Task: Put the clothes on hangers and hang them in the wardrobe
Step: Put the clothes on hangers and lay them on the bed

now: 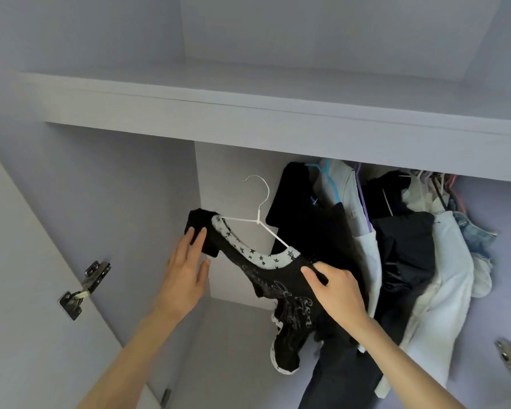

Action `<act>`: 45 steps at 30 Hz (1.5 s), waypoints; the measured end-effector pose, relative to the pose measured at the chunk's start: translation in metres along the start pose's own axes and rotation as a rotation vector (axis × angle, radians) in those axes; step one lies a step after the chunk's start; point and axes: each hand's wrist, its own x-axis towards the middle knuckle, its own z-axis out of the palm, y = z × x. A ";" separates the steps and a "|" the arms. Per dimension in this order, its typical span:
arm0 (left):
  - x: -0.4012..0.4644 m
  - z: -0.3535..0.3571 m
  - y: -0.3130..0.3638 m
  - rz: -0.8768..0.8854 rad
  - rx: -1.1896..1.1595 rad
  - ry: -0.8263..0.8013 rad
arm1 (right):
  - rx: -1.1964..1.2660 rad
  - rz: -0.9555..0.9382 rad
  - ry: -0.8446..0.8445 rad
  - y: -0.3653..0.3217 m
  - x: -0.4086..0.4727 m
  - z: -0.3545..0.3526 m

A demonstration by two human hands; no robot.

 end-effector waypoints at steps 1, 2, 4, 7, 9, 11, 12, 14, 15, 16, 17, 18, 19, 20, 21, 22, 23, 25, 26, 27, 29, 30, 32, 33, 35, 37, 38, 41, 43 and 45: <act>-0.001 -0.003 -0.006 0.007 0.038 0.014 | -0.018 -0.016 -0.017 0.005 -0.004 -0.001; -0.002 -0.006 -0.012 0.017 0.087 0.017 | -0.029 -0.025 -0.034 0.009 -0.006 -0.002; -0.011 -0.011 -0.024 0.022 0.180 0.014 | 0.001 -0.053 -0.056 0.013 -0.009 -0.001; -0.040 -0.022 -0.037 -0.037 0.247 0.058 | 0.038 -0.156 -0.083 0.007 -0.011 0.007; -0.068 -0.034 -0.047 -0.085 0.299 0.104 | 0.066 -0.233 -0.127 -0.001 -0.015 0.021; -0.100 -0.050 -0.053 -0.155 0.251 0.056 | 0.103 -0.276 -0.182 -0.010 -0.020 0.037; -0.119 -0.057 -0.055 -0.214 0.219 0.042 | 0.122 -0.287 -0.213 -0.013 -0.023 0.045; -0.163 -0.068 -0.052 -0.316 0.179 0.062 | 0.139 -0.307 -0.281 -0.019 -0.030 0.063; -0.187 -0.071 -0.048 -0.368 0.167 0.089 | 0.154 -0.320 -0.320 -0.023 -0.034 0.071; -0.209 -0.075 -0.042 -0.431 0.156 0.124 | 0.176 -0.347 -0.359 -0.027 -0.039 0.077; -0.231 -0.078 -0.035 -0.499 0.148 0.162 | 0.205 -0.387 -0.399 -0.032 -0.045 0.083; -0.251 -0.080 -0.027 -0.560 0.155 0.201 | 0.242 -0.425 -0.446 -0.038 -0.050 0.087; -0.271 -0.083 -0.020 -0.611 0.181 0.239 | 0.287 -0.458 -0.494 -0.045 -0.056 0.090; -0.290 -0.085 -0.013 -0.661 0.221 0.276 | 0.326 -0.497 -0.523 -0.052 -0.062 0.094; -0.308 -0.089 -0.007 -0.708 0.255 0.315 | 0.357 -0.553 -0.526 -0.058 -0.066 0.099; -0.325 -0.094 0.001 -0.748 0.282 0.354 | 0.380 -0.614 -0.518 -0.065 -0.070 0.104; -0.342 -0.099 0.009 -0.776 0.306 0.395 | 0.396 -0.663 -0.520 -0.072 -0.073 0.109; -0.376 -0.111 0.028 -0.811 0.348 0.482 | 0.416 -0.740 -0.535 -0.089 -0.081 0.119; -0.392 -0.117 0.038 -0.831 0.366 0.522 | 0.423 -0.775 -0.536 -0.098 -0.086 0.123; -0.409 -0.122 0.048 -0.860 0.379 0.564 | 0.432 -0.805 -0.545 -0.108 -0.091 0.127; -0.441 -0.131 0.068 -0.932 0.394 0.637 | 0.464 -0.861 -0.596 -0.132 -0.106 0.134; -0.457 -0.135 0.079 -0.964 0.412 0.670 | 0.485 -0.902 -0.633 -0.147 -0.116 0.136; -0.489 -0.140 0.099 -1.023 0.458 0.735 | 0.520 -1.037 -0.730 -0.181 -0.144 0.137; -0.504 -0.142 0.111 -1.059 0.478 0.774 | 0.533 -1.123 -0.780 -0.198 -0.162 0.137; -0.531 -0.151 0.135 -1.124 0.544 0.862 | 0.559 -1.255 -0.860 -0.232 -0.201 0.136; -0.556 -0.163 0.159 -1.173 0.637 0.937 | 0.599 -1.338 -0.899 -0.262 -0.239 0.134; -0.569 -0.168 0.171 -1.193 0.691 0.962 | 0.620 -1.377 -0.895 -0.275 -0.258 0.131; -0.611 -0.181 0.209 -1.266 0.871 1.024 | 0.692 -1.456 -0.801 -0.310 -0.320 0.119; -0.639 -0.187 0.238 -1.326 0.984 1.062 | 0.738 -1.463 -0.754 -0.330 -0.365 0.105; -0.669 -0.191 0.266 -1.397 1.092 1.094 | 0.784 -1.488 -0.765 -0.346 -0.411 0.090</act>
